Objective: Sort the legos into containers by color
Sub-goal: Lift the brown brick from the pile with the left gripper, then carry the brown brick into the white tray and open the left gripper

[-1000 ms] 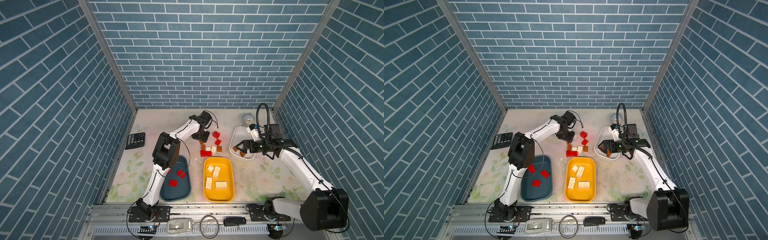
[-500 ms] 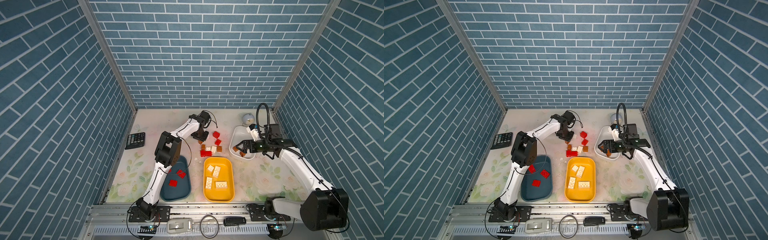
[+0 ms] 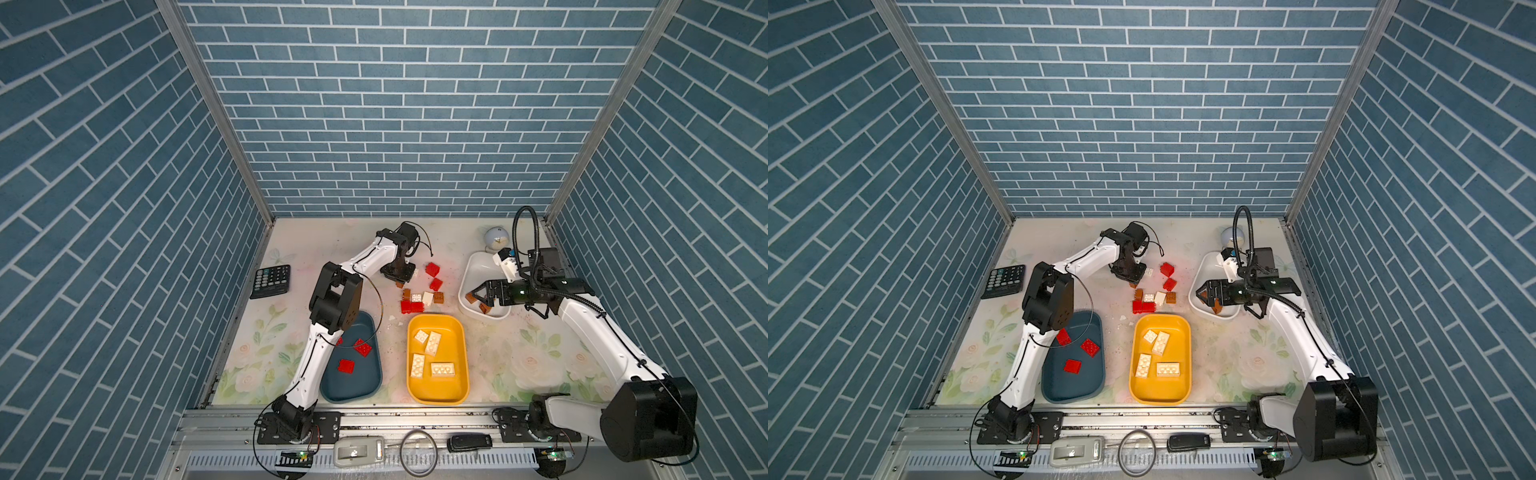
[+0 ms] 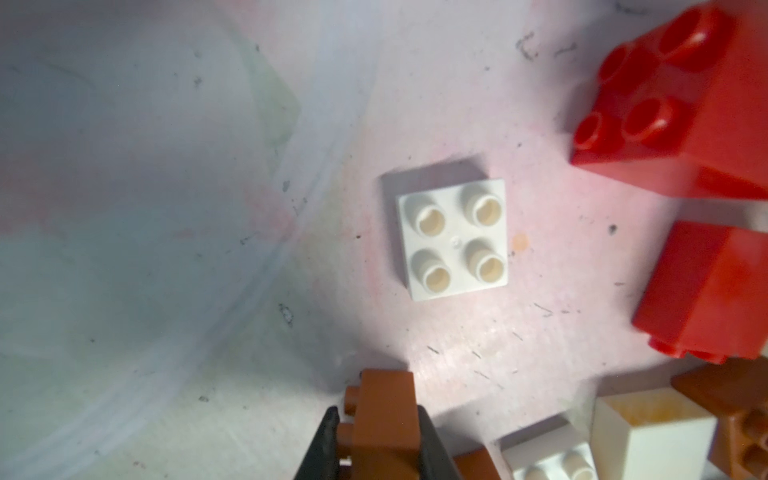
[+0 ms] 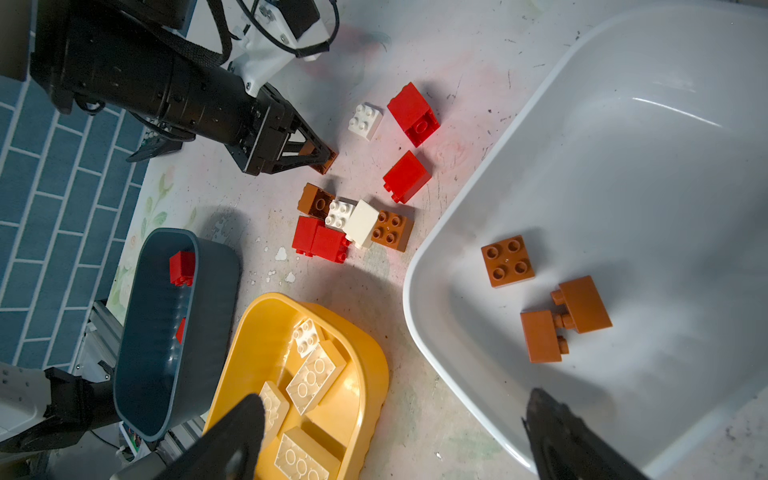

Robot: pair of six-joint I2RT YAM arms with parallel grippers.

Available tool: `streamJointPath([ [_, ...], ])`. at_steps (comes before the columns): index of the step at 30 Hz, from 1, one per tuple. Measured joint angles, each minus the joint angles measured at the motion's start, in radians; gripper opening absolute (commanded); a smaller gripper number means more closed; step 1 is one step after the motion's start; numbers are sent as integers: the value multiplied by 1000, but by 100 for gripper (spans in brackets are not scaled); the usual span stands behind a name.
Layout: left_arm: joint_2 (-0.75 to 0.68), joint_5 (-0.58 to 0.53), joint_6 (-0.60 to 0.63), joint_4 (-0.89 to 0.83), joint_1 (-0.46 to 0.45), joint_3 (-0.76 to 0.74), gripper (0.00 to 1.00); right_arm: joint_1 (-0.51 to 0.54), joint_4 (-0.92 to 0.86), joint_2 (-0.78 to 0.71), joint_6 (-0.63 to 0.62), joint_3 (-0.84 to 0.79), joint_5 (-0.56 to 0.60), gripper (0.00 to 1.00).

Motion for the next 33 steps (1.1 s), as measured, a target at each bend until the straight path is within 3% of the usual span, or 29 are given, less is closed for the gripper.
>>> streamJointPath([
  [8, -42, 25, -21, -14, 0, -26, 21, 0, 0, 0, 0, 0, 0, 98],
  [16, -291, 89, -80, -24, -20, -152, 22, 0, 6, 11, 0, 0, -2, 98],
  [23, -479, 160, -211, 26, -92, -302, 22, 0, 19, 18, 0, 0, -2, 98],
  [28, -448, 210, -306, 111, -162, -283, 21, -2, 23, 18, 0, 0, 1, 98],
  [33, -289, 234, -359, 179, -227, -90, 21, -3, 23, 11, 0, 0, 14, 98],
])
